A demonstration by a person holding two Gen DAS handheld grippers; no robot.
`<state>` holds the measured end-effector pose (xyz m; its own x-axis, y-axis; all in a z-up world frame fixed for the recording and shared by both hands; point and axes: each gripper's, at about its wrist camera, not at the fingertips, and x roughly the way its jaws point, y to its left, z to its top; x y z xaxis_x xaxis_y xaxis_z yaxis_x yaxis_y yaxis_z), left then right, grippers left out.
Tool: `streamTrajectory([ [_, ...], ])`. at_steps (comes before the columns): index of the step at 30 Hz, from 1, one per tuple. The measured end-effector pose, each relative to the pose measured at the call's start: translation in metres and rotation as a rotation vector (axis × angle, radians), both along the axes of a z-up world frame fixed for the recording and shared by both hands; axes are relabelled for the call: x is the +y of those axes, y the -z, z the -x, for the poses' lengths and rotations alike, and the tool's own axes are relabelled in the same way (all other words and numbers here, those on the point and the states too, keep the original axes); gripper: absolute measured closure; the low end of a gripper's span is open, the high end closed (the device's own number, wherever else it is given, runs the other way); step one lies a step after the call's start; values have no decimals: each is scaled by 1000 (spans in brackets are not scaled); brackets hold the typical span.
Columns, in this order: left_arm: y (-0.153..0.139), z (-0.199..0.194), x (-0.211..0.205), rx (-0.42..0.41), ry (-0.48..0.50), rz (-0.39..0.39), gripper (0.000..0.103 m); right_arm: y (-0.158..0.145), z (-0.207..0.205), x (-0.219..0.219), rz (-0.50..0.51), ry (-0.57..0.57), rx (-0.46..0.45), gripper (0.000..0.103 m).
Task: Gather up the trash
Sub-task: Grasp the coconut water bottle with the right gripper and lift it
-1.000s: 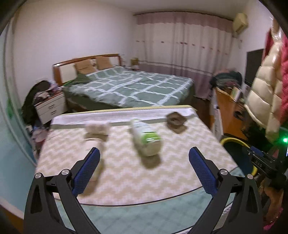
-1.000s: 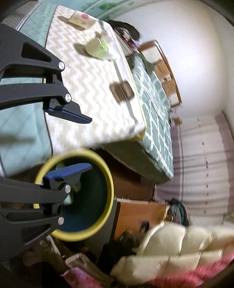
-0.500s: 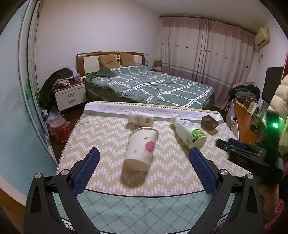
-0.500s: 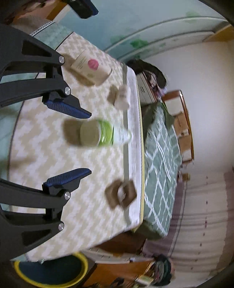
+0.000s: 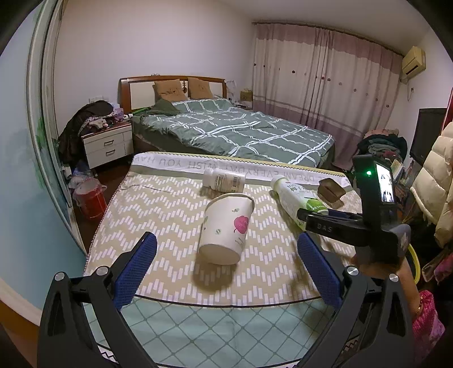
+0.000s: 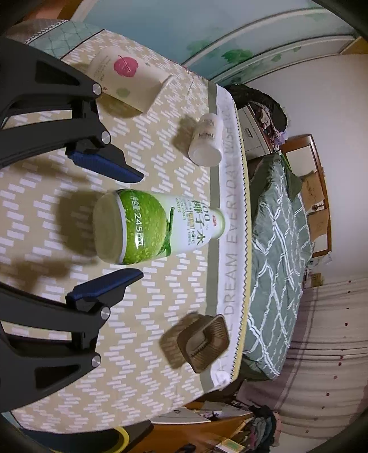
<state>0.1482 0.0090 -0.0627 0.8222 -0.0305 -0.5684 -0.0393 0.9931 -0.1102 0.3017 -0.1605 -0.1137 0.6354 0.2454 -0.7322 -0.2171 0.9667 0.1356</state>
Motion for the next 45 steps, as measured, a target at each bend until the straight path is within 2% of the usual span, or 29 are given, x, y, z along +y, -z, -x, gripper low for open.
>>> streamTrajectory([
  [1,1,-1,-1,2,0,0,5,2,-1,0,3,2,3,43],
  [3,2,-2,-2,4,1,-2,5,4,-3,0,3,4,6,52],
  [8,3,-5,-7,8,8,-8,5,-3,5,-5,-9,6,-19,52],
  [18,4,-8,-12,12,21,-14,5,-54,51,-36,-107,17,-124,53],
  [25,3,-6,-16,7,34,-18,5,-81,88,-55,-132,23,-181,53],
  [38,-2,-1,-36,10,74,-36,5,-88,117,-76,-138,49,-200,53],
  [45,-4,0,-47,12,96,-48,5,-89,127,-101,-163,96,-215,53],
])
